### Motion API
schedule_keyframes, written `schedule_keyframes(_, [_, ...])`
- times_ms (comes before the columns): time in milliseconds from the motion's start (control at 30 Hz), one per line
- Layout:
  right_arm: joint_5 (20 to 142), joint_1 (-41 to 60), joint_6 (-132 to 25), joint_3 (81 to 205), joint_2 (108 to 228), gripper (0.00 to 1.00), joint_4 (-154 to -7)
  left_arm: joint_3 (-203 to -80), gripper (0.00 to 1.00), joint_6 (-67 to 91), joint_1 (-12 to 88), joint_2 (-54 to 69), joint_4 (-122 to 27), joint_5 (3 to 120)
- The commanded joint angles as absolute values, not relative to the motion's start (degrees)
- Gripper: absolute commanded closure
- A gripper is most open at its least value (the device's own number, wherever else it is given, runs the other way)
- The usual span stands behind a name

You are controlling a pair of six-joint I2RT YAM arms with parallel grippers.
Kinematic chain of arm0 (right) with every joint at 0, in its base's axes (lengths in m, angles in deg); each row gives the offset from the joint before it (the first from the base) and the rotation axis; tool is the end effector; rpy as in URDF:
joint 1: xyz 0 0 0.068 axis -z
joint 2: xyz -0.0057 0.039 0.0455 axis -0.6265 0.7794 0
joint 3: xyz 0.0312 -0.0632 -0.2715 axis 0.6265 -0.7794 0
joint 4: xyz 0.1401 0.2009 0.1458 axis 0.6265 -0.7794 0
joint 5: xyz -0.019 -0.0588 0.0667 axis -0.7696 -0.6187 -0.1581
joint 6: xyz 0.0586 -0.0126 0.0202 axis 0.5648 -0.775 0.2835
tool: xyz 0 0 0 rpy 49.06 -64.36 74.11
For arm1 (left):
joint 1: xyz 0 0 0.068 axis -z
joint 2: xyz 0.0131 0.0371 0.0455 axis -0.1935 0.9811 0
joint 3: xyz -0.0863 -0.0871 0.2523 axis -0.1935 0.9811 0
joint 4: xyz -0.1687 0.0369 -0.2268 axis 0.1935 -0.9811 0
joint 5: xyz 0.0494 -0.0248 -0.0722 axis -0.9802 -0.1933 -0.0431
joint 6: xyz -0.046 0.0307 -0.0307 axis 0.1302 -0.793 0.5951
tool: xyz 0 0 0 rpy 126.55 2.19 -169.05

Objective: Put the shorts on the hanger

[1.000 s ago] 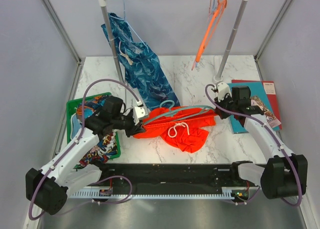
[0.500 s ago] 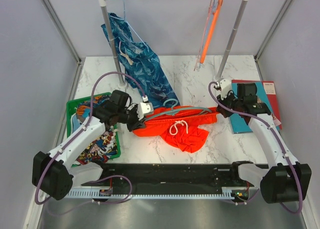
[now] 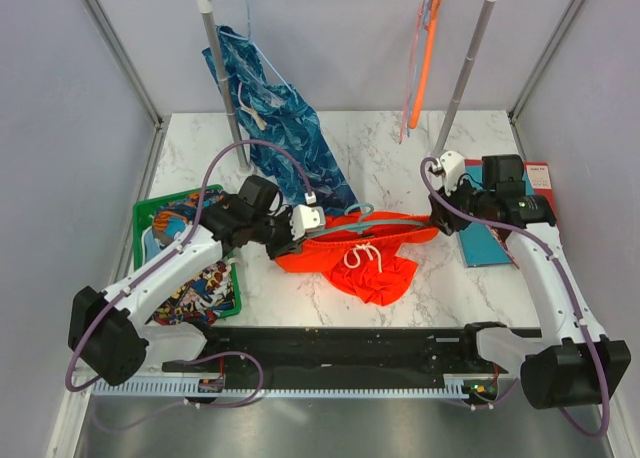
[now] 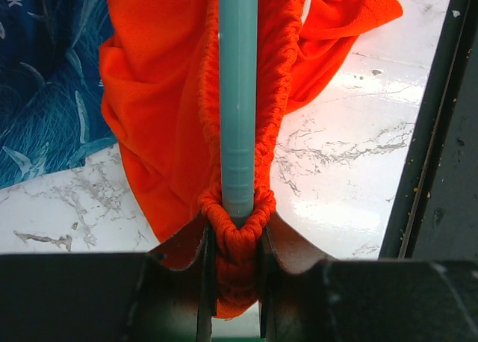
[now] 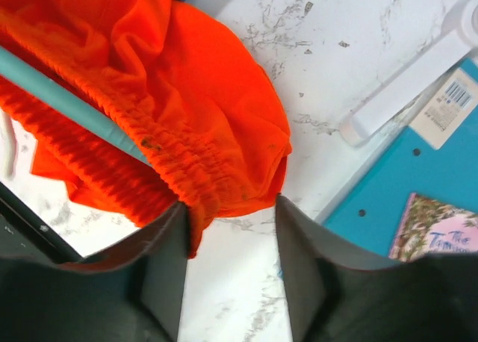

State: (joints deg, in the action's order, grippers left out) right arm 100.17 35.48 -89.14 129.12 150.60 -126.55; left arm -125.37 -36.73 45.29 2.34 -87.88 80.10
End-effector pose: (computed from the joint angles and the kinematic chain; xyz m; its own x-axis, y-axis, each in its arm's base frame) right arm 0.2475 0.0364 0.3186 -0.4949 -0.4558 -0.7398 -0.6653 0.7464 -0.0149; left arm 0.2171 -0.1735 0.2676 -0.0841 0.7079 -0.7013 0.9762 0.1996 0.0845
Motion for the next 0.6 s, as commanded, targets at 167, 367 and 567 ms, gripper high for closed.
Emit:
schedule_keyframes(167, [104.76,35.98,-98.45,138.49,149.54,0.16,-135.78,-127.13,0.98,-36.47,44.73,-1.27,-91.94,80.33])
schedule_keyframes(367, [118.72,35.72,-109.42,143.42,150.42,0.08,-144.02,-129.23,0.98,-37.97,44.56,-2.33,-93.6,83.85])
schedule_keyframes(567, [123.24,30.46,-116.22,142.99,149.19,0.11,-144.94,-130.9,0.98,-39.81,44.56,-3.83,-95.19,87.36])
